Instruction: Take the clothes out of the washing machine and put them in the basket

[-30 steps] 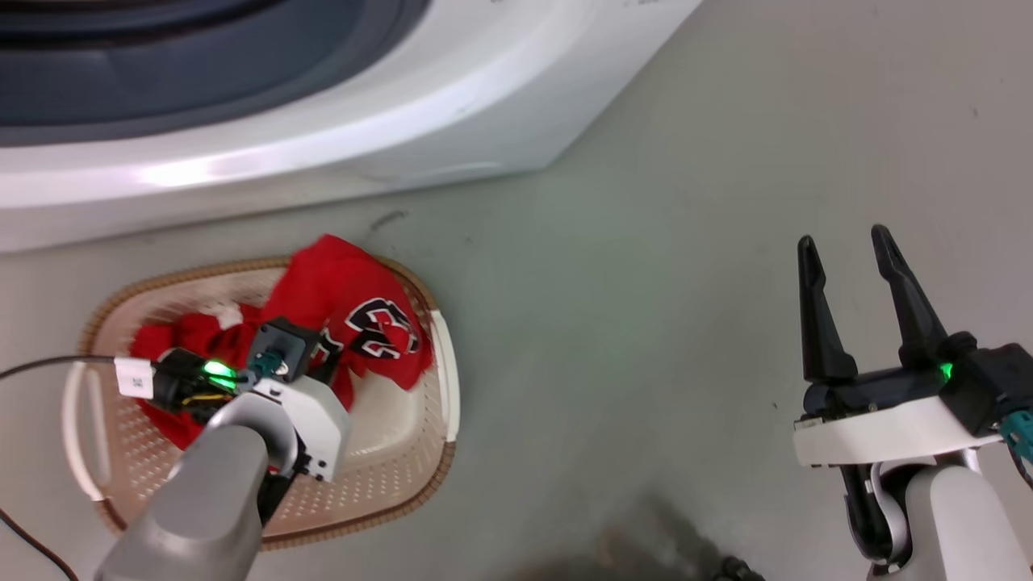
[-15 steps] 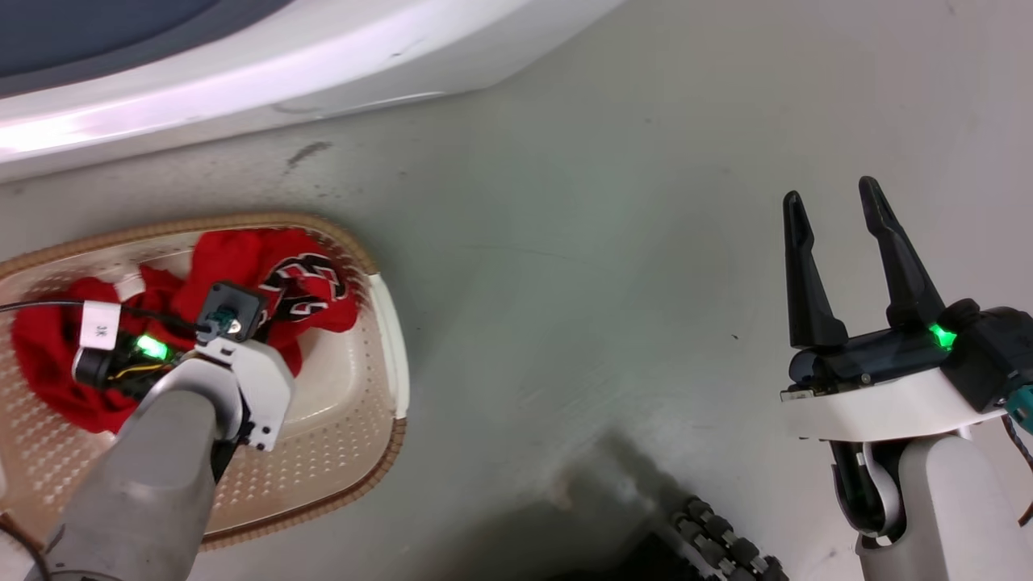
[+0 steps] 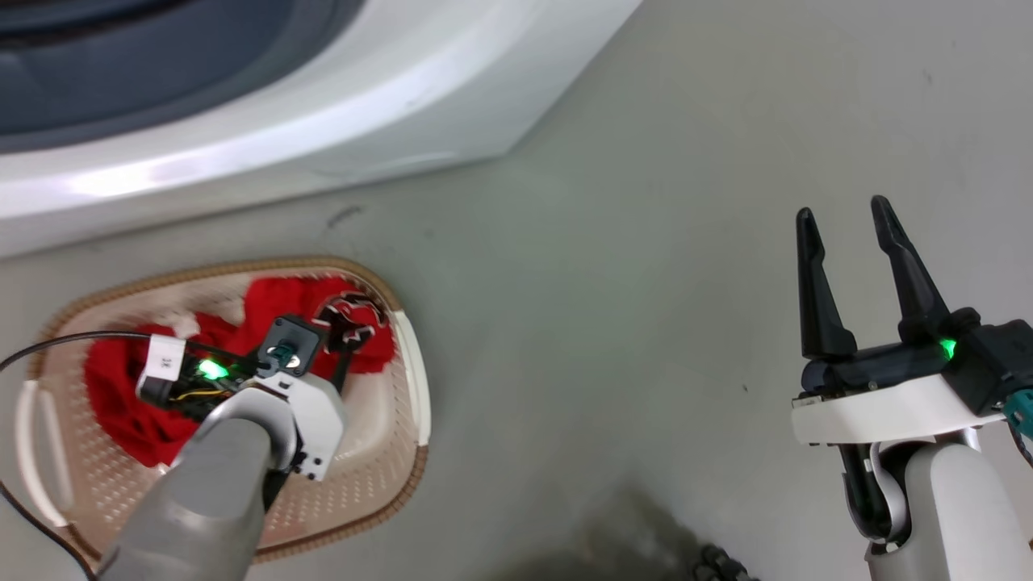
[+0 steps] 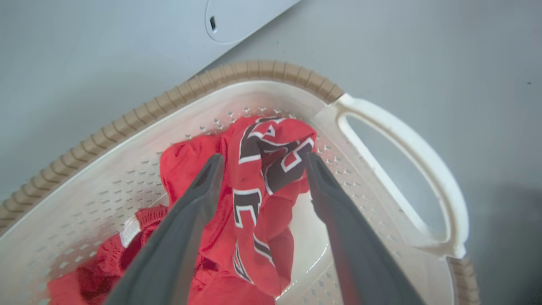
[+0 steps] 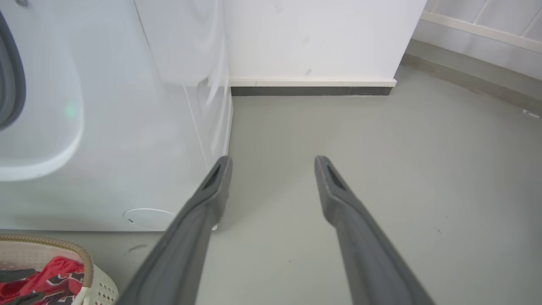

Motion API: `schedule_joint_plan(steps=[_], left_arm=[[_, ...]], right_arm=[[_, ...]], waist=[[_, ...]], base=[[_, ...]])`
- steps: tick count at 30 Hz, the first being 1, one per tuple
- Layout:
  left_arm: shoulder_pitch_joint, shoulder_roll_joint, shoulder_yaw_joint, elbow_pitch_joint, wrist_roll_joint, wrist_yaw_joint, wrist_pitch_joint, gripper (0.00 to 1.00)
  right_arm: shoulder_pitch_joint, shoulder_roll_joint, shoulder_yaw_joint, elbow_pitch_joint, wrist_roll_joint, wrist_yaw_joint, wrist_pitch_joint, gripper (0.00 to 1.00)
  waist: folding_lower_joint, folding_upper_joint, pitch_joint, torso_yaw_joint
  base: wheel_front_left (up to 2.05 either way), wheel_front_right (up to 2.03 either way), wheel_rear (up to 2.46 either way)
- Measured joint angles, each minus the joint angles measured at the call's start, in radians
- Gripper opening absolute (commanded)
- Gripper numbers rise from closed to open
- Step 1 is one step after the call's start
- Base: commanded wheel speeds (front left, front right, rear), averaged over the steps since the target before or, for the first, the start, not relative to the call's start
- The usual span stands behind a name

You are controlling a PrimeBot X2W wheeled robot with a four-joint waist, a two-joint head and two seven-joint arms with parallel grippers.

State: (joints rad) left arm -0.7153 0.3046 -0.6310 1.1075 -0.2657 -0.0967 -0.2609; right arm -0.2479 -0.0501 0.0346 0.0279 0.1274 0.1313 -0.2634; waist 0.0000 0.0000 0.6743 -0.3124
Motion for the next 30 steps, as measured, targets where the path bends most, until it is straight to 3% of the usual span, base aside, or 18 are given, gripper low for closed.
schedule_joint_plan(steps=[8, 17, 25, 30], left_arm=[[0.097, -0.01, 0.063, -0.214, -0.025, 0.008, -0.002, 1.0], [0.242, -0.008, 0.204, -0.492, -0.037, 0.073, -0.002, 1.0], [0.425, -0.004, 0.305, -0.746, 0.045, 0.165, -0.002, 1.0], [0.566, -0.036, 0.412, -0.877, 0.042, 0.204, -0.002, 1.0]], right_arm=[[0.047, 0.0, -0.042, 0.018, -0.061, 0.0, 0.0, 1.0], [0.129, 0.0, -0.078, 0.038, -0.109, 0.0, 0.0, 1.0], [0.202, 0.0, -0.104, 0.048, -0.133, 0.0, 0.0, 1.0], [0.246, 0.0, -0.107, 0.05, -0.139, 0.0, 0.0, 1.0]], waist=[[-0.0002, 0.0, -0.17, 0.055], [-0.0003, 0.0, -0.362, 0.136], [-0.0003, 0.0, -0.509, 0.223], [-0.0003, 0.0, -0.59, 0.263]], base=[[0.0, 0.0, 0.0], [0.0, 0.0, 0.0], [0.0, 0.0, 0.0], [0.0, 0.0, 0.0]])
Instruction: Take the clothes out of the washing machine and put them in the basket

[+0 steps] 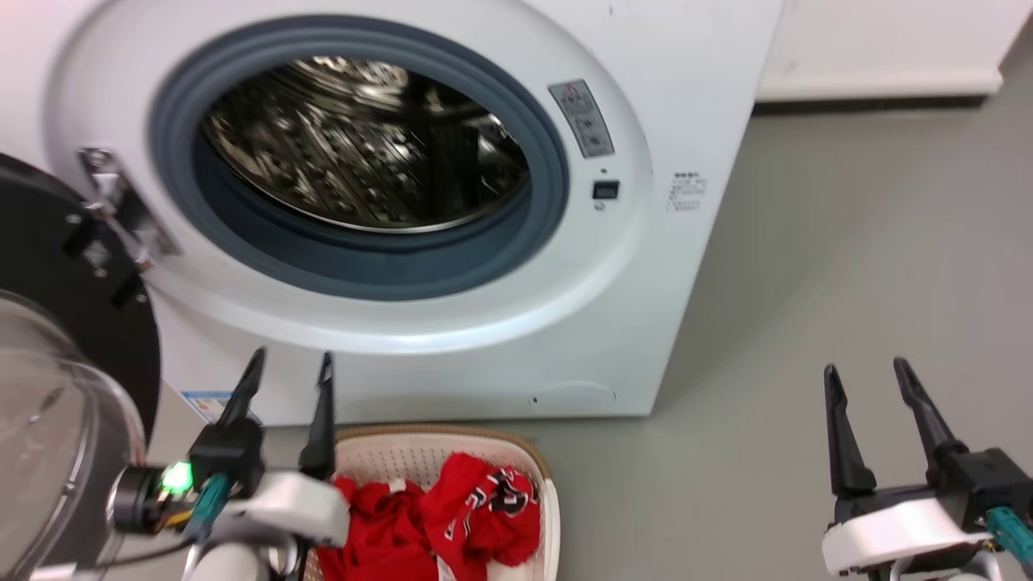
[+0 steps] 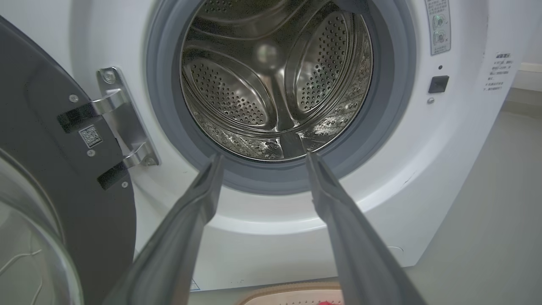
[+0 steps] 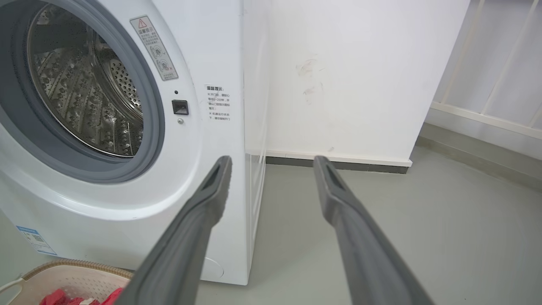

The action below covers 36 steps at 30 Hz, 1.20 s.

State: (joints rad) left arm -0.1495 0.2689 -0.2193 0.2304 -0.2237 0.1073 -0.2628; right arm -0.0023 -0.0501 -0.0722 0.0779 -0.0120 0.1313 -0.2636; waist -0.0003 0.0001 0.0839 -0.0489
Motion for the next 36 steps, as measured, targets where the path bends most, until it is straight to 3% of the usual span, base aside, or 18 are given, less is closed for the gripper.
schedule_joint_plan(steps=[7, 19, 36], left_arm=[[0.158, -0.061, 0.104, -0.102, 0.032, 0.009, 0.0, 1.0], [0.253, -0.149, 0.143, -0.143, 0.137, -0.01, 0.0, 1.0], [0.247, -0.168, 0.185, -0.126, 0.184, -0.029, 0.0, 1.0]], right_arm=[[0.053, 0.0, 0.006, -0.003, 0.002, 0.0, 0.0, 1.0], [0.095, 0.0, 0.021, -0.002, 0.013, 0.0, 0.0, 1.0], [0.095, 0.0, 0.024, 0.0, 0.022, 0.0, 0.0, 1.0]], waist=[[0.0, 0.0, -0.085, 0.031], [0.0002, 0.0, -0.121, 0.038], [0.0003, 0.0, -0.123, 0.025]], base=[[0.0, 0.0, 0.0], [0.0, 0.0, 0.0], [0.0, 0.0, 0.0]])
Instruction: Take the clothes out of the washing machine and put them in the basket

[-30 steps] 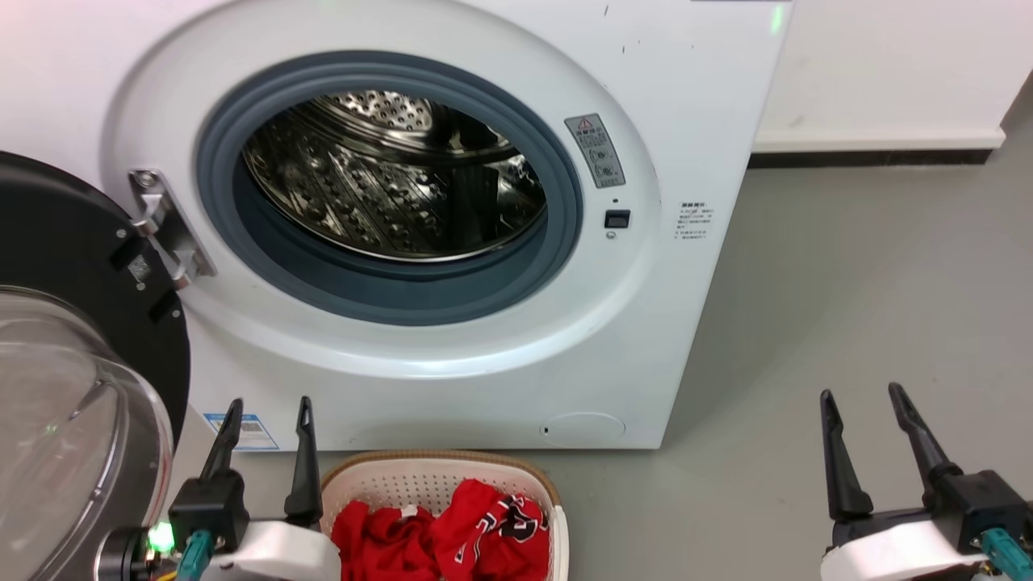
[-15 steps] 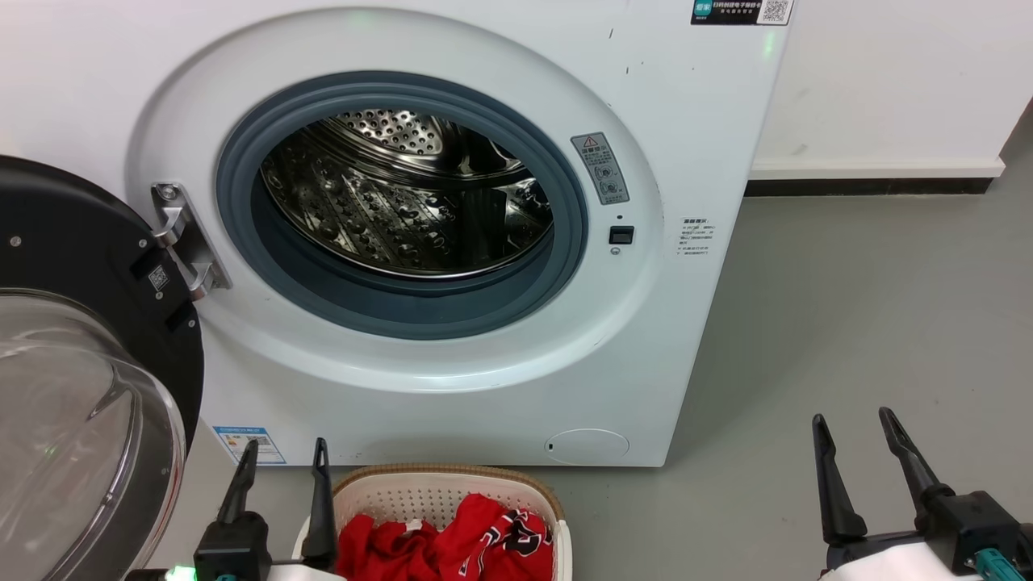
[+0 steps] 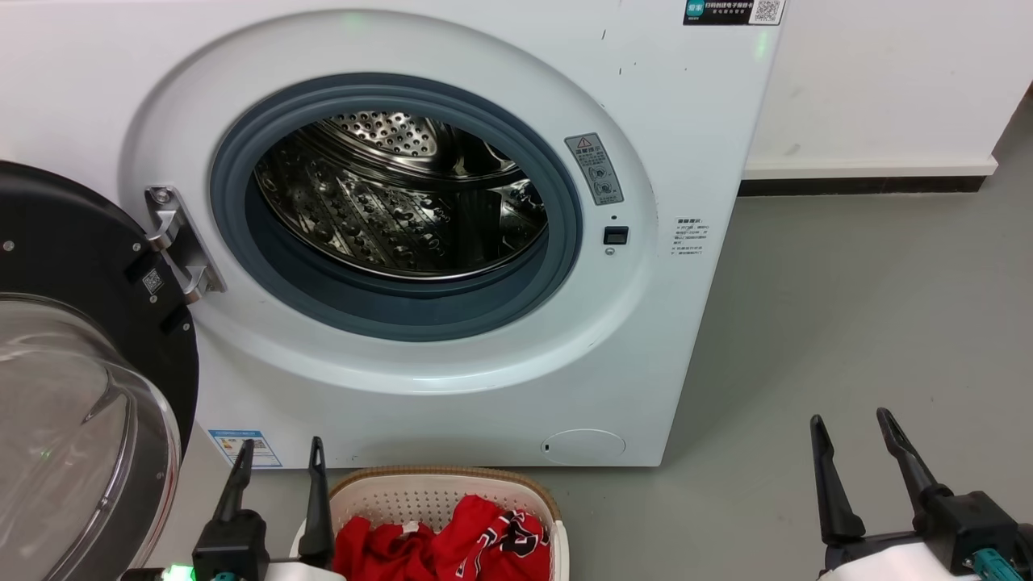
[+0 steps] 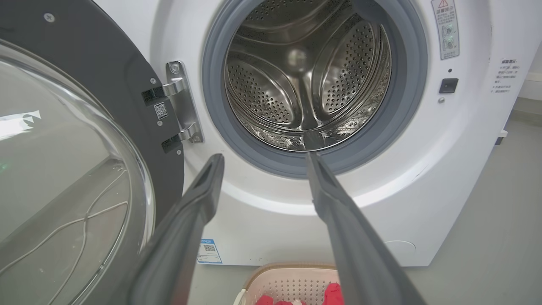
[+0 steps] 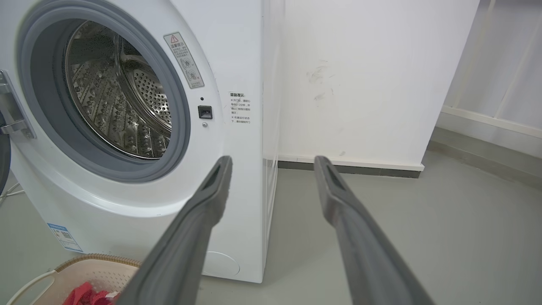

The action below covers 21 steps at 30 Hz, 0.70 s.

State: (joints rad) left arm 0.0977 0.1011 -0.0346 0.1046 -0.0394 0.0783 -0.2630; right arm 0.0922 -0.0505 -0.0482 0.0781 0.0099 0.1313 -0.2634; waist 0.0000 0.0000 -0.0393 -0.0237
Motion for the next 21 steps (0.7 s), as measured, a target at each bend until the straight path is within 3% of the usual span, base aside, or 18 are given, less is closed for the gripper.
schedule_joint_plan(steps=[1, 2, 7, 21], left_arm=[[-0.001, -0.003, 0.006, -0.003, 0.0, 0.001, 0.0, 1.0], [0.0, -0.005, 0.007, 0.001, 0.0, 0.001, 0.0, 0.0], [0.017, -0.016, 0.009, 0.049, -0.025, -0.001, 0.018, 0.0], [-0.009, -0.019, 0.035, 0.064, -0.31, -0.036, 0.084, 0.0]], right_arm=[[0.0, 0.0, 0.0, 0.0, 0.0, 0.0, 0.0, 1.0], [0.0, 0.0, 0.001, 0.005, 0.0, 0.0, 0.0, 0.0], [0.015, 0.002, 0.002, 0.044, 0.024, 0.0, 0.008, 0.0], [-0.01, 0.0, -0.002, 0.065, 0.323, 0.0, 0.071, 0.0]], waist=[[0.0, 0.0, 0.001, -0.001], [0.0001, 0.0, 0.001, -0.001], [0.0001, 0.0, 0.001, -0.001], [0.0001, 0.0, 0.006, 0.002]], base=[[0.0, 0.0, 0.0], [0.0, 0.0, 0.0], [0.0, 0.0, 0.0], [0.0, 0.0, 0.0]])
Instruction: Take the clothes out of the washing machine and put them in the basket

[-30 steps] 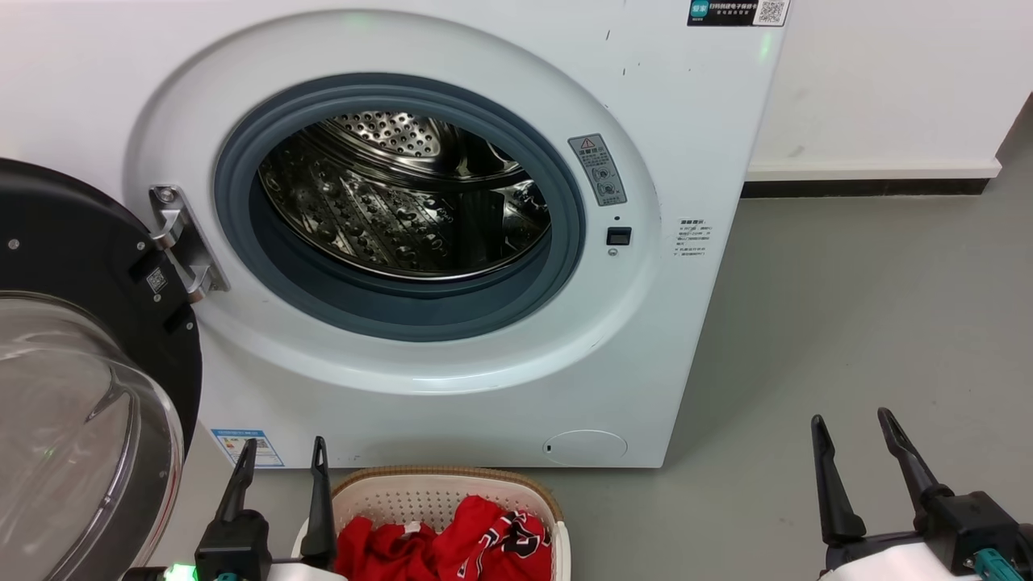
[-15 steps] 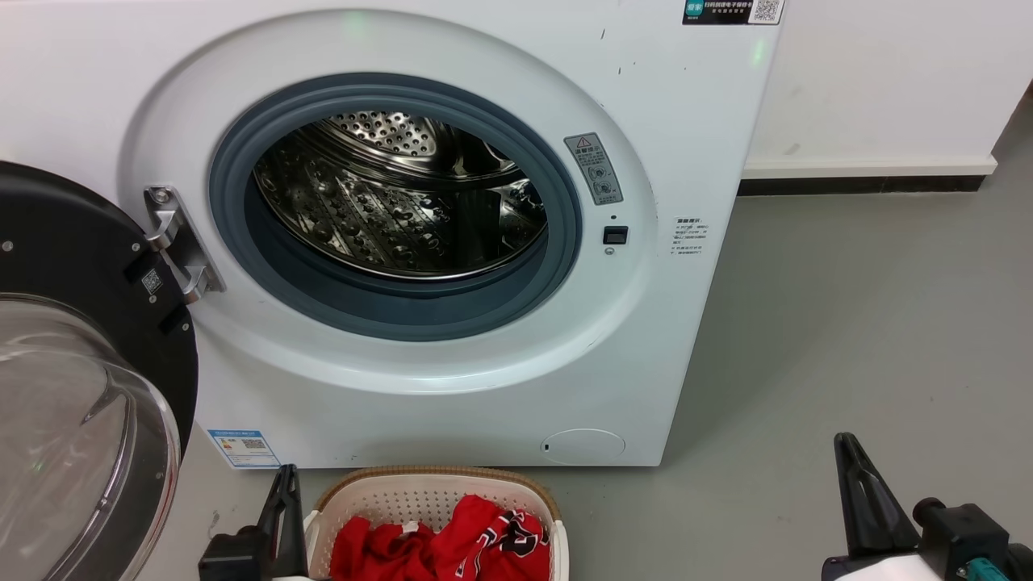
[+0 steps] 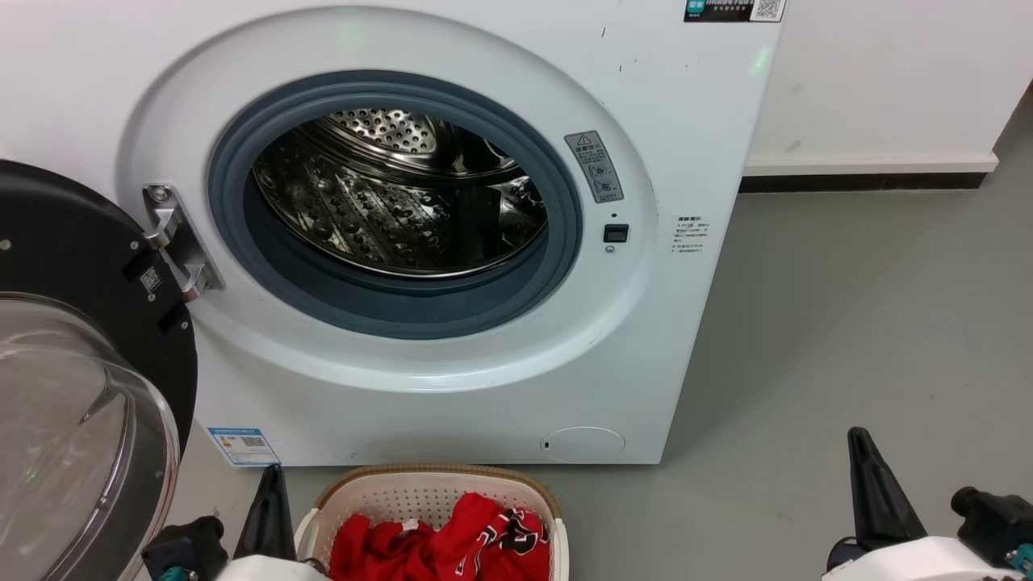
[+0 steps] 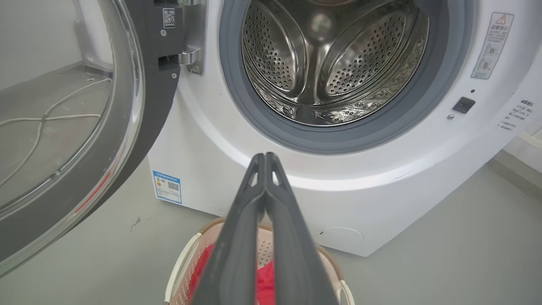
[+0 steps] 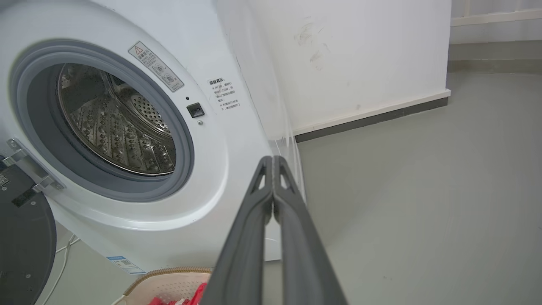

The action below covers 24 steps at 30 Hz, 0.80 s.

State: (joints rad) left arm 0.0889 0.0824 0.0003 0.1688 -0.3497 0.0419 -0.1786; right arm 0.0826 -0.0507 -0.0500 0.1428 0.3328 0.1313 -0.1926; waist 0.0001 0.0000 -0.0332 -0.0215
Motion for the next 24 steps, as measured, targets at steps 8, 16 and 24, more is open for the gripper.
schedule_joint_plan(steps=[8, 16, 24], left_arm=[[-0.019, -0.004, 0.01, 0.007, -0.144, -0.021, 0.031, 0.0], [-0.045, -0.007, 0.025, 0.018, -0.306, -0.043, 0.068, 0.0], [-0.069, -0.014, 0.038, 0.027, -0.452, -0.061, 0.101, 0.0]], right_arm=[[-0.021, -0.002, -0.003, 0.013, 0.147, 0.0, 0.029, 0.0], [-0.045, -0.005, -0.007, 0.024, 0.316, 0.0, 0.067, 0.0], [-0.064, -0.006, -0.012, 0.035, 0.465, 0.0, 0.1, 0.0]], waist=[[0.0, 0.0, 0.003, 0.002], [0.0, 0.0, 0.006, 0.003], [0.0, 0.0, 0.009, 0.005]], base=[[0.0, 0.0, 0.0], [0.0, 0.0, 0.0], [0.0, 0.0, 0.0]])
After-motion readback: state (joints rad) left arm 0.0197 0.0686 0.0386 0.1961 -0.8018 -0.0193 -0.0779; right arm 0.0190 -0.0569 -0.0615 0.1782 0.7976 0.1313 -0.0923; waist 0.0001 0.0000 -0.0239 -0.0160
